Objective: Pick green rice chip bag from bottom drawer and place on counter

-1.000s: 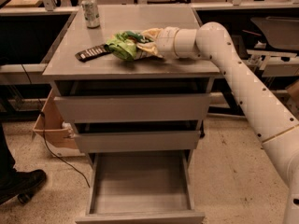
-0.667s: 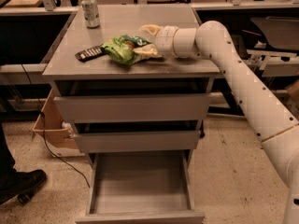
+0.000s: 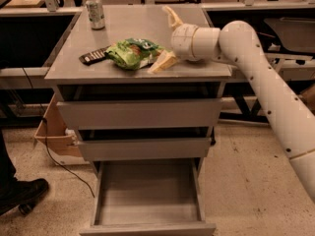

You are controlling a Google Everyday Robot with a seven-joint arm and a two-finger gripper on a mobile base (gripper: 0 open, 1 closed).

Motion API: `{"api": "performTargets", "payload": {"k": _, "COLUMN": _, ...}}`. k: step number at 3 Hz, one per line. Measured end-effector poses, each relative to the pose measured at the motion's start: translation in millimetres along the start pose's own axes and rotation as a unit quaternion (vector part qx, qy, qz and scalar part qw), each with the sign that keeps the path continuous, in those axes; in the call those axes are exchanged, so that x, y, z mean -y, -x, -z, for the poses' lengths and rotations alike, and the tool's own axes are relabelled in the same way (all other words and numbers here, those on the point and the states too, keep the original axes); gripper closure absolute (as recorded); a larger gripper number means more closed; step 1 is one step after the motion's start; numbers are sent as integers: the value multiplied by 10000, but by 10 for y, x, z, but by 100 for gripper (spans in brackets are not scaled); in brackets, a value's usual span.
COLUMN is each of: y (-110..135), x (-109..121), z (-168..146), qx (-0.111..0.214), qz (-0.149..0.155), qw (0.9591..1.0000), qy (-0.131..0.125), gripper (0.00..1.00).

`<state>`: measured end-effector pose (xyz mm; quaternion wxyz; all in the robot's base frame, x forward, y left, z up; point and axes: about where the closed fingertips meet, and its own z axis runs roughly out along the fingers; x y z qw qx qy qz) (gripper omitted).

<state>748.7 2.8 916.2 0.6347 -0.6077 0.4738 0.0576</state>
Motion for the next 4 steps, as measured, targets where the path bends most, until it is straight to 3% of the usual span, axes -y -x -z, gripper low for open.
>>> {"api": "performTargets", "payload": {"k": 1, "y": 159, "x": 34, "z": 614, "qx": 129, "qz": -68, "qw": 9997, "qy": -201, "gripper": 0}}
{"api": "performTargets", "payload": {"k": 2, "y": 167, "x": 40, "z": 1211, "qx": 117, "qz": -226, "qw": 9991, "qy": -351, "gripper": 0}}
{"api": "performTargets", "payload": {"k": 3, "y": 207, "x": -142, "z": 1733, "qx": 106, "qz": -394, "qw": 9982, "qy": -428, "gripper": 0}}
{"api": "performTargets", "payload": {"k": 4, "y": 151, "x": -171, "z": 1924, "qx": 14, "qz": -434, "qw": 9978, "qy": -500, "gripper": 0}}
